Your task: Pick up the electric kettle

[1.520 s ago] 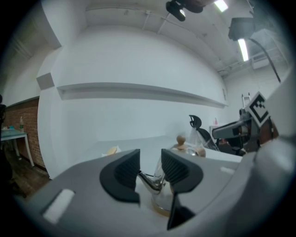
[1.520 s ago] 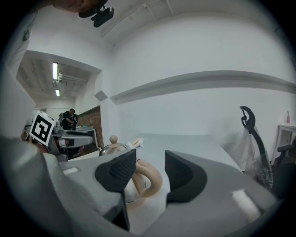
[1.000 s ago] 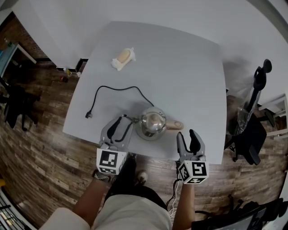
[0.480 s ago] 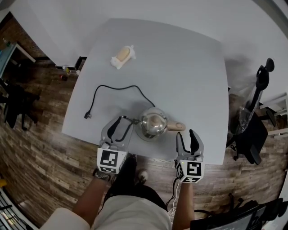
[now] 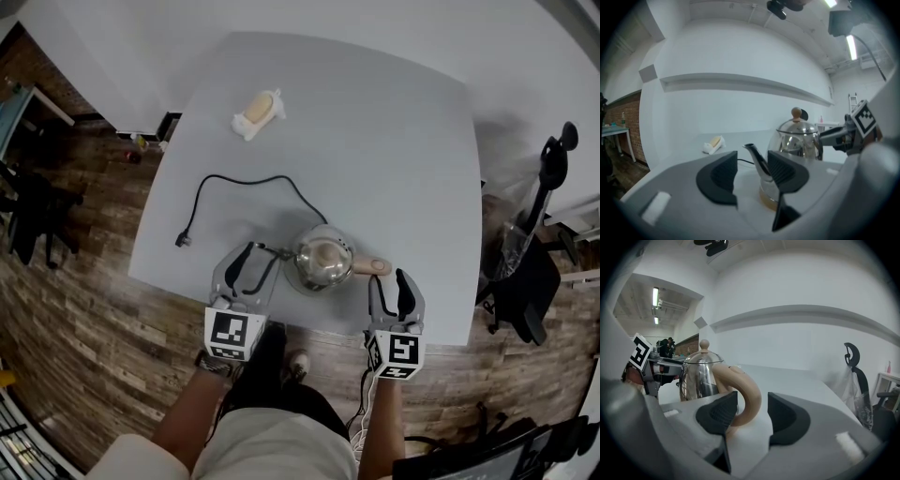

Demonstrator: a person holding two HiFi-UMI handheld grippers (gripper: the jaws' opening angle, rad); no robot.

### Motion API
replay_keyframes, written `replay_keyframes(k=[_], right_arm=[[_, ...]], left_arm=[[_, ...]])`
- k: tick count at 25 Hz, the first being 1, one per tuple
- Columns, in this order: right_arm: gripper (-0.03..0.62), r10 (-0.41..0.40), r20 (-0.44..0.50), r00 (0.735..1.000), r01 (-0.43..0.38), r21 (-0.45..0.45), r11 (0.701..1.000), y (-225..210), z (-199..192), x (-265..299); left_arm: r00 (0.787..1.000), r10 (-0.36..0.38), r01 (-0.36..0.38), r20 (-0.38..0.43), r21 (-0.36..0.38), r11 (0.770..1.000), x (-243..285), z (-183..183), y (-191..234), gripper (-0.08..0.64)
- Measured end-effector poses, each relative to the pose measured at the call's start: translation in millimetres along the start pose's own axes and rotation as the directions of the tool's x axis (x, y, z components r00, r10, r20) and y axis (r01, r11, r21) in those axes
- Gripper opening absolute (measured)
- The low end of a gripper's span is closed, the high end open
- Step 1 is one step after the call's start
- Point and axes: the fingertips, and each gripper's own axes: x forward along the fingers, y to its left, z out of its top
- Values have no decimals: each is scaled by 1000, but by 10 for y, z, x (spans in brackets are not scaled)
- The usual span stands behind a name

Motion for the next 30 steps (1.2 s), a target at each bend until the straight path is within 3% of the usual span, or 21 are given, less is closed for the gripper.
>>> replay_keyframes(k=[17, 30], right_arm=[[204, 6, -10, 1000, -6, 8, 1000, 15, -29, 167], [204, -3, -19, 1000, 3, 2, 1000, 19, -38, 237]], left_arm=[[1000, -25, 25, 7, 5, 1000, 144, 13, -6, 224], [999, -34, 35, 5, -31, 999, 196, -9, -20, 222]])
